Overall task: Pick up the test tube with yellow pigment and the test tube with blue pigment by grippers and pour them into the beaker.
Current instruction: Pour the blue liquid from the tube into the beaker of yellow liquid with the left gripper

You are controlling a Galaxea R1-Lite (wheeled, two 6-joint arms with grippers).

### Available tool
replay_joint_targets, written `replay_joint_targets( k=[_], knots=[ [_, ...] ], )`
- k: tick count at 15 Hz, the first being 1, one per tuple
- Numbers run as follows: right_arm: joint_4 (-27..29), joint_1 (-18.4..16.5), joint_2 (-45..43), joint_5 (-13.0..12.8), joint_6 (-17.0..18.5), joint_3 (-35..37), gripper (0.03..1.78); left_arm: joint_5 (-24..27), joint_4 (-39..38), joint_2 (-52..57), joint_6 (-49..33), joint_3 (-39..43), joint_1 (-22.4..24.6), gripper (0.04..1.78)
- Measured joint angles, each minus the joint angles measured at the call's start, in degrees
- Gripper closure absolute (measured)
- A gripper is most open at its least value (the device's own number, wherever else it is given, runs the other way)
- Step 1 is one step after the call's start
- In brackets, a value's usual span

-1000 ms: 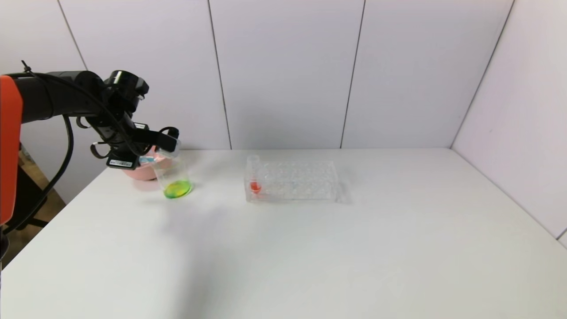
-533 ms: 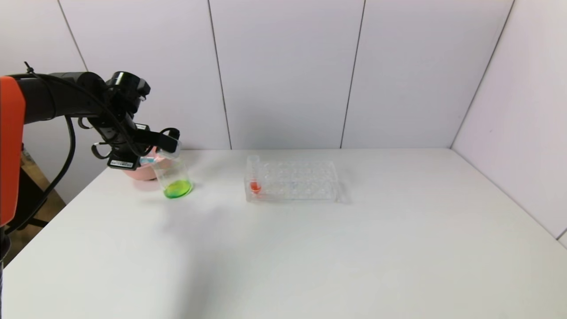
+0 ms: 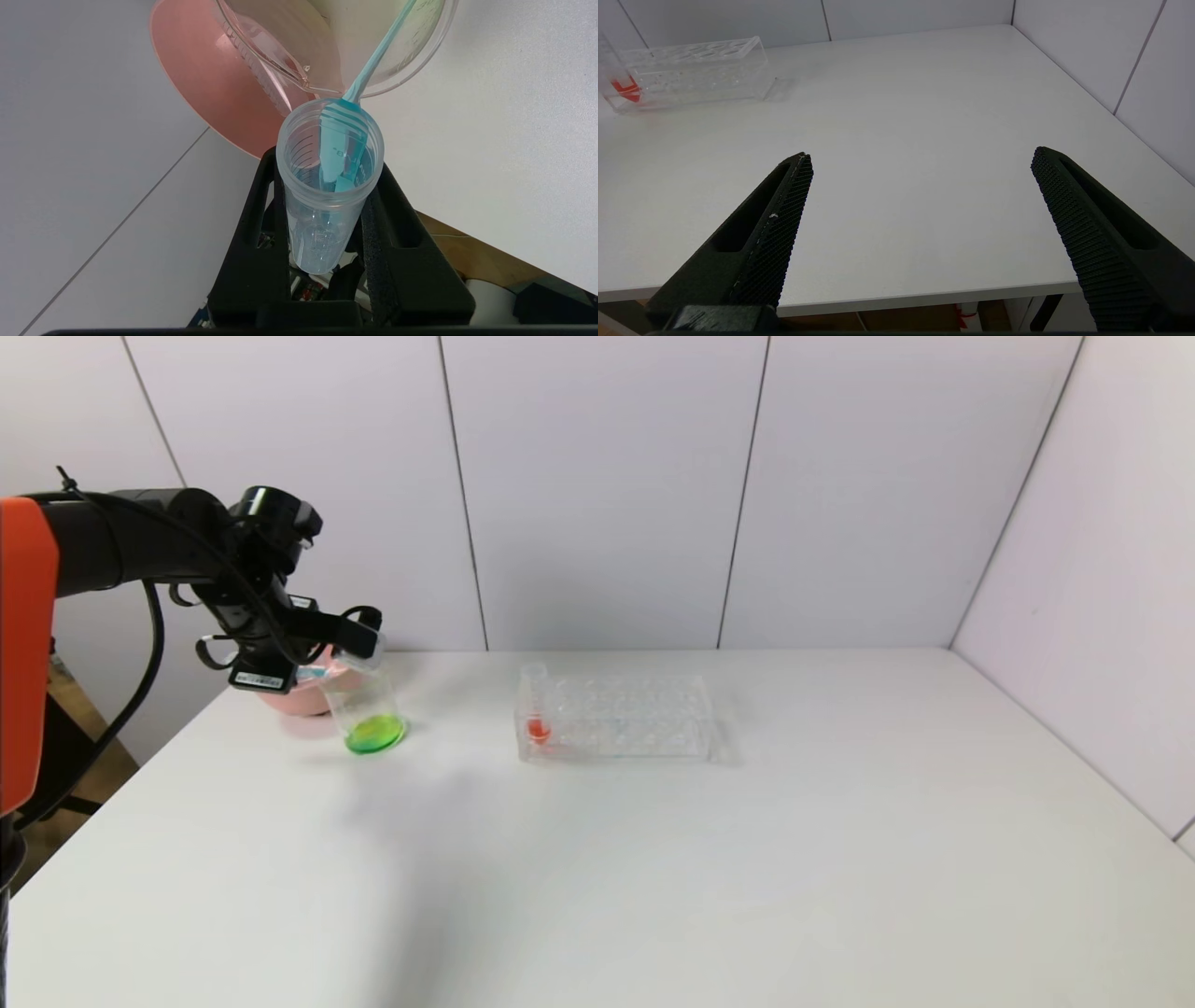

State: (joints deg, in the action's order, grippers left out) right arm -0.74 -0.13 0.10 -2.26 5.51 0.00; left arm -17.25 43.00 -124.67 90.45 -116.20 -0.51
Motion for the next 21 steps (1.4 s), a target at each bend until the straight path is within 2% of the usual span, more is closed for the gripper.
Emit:
replay_joint_targets(
  k=[21],
  knots=[
    [0.0, 0.0, 0.0, 0.0, 0.0, 0.0, 0.1, -2.3, -0.3, 0.0, 0.0, 0.0, -0.7, 1.36]
  ],
)
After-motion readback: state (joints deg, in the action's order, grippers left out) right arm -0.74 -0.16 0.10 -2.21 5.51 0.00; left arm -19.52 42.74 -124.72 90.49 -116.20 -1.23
